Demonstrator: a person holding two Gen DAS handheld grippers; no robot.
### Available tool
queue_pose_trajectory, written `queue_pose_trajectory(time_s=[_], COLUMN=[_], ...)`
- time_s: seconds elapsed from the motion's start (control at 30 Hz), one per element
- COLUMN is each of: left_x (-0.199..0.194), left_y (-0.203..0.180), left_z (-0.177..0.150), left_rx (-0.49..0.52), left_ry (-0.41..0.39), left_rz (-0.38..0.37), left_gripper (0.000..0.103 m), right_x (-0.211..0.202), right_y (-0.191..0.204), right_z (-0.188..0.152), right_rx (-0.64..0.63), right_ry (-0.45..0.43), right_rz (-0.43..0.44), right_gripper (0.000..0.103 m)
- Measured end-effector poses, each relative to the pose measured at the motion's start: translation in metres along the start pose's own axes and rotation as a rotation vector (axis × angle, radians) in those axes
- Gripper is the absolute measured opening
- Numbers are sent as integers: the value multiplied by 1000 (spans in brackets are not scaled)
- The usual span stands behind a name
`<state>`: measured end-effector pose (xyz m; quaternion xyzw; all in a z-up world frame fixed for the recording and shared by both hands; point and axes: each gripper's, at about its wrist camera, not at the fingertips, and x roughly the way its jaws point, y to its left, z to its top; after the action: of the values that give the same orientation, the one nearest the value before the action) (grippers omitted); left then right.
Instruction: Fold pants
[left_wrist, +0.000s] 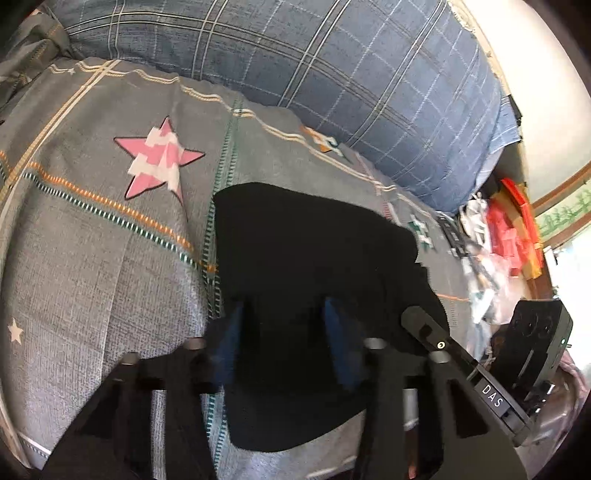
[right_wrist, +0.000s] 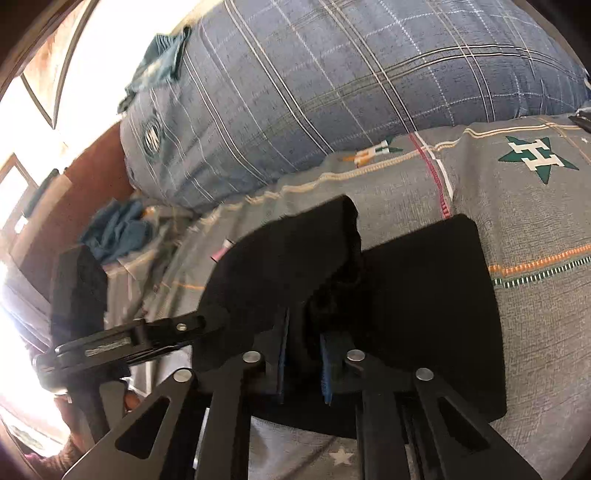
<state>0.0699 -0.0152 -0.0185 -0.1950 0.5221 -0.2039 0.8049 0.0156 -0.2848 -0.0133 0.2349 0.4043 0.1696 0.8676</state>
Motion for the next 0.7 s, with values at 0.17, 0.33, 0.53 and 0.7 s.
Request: queue_pose_trajectory(time_s=[0.17,0.33,0.53,0.7], left_x=[-30,-24,35,5], left_y=[-20,-65,-76,-78], left_z=[4,-3,-16,-10], left_rx=[-4,112,206,216], left_ry=[-46,-38,12,34], left_rz=[-85,-120,11,-27], left_gripper=[25,25,25,26], right_x=[-38,-74,-50,-60], right_y=[7,-10,-78,-79], right_z=[5,2,-28,-25], right_rx=[-13,26,183,166], right_ry=[-103,-173,-85,-92], right_rz=[54,58,-25,7], right_gripper=[11,11,11,18])
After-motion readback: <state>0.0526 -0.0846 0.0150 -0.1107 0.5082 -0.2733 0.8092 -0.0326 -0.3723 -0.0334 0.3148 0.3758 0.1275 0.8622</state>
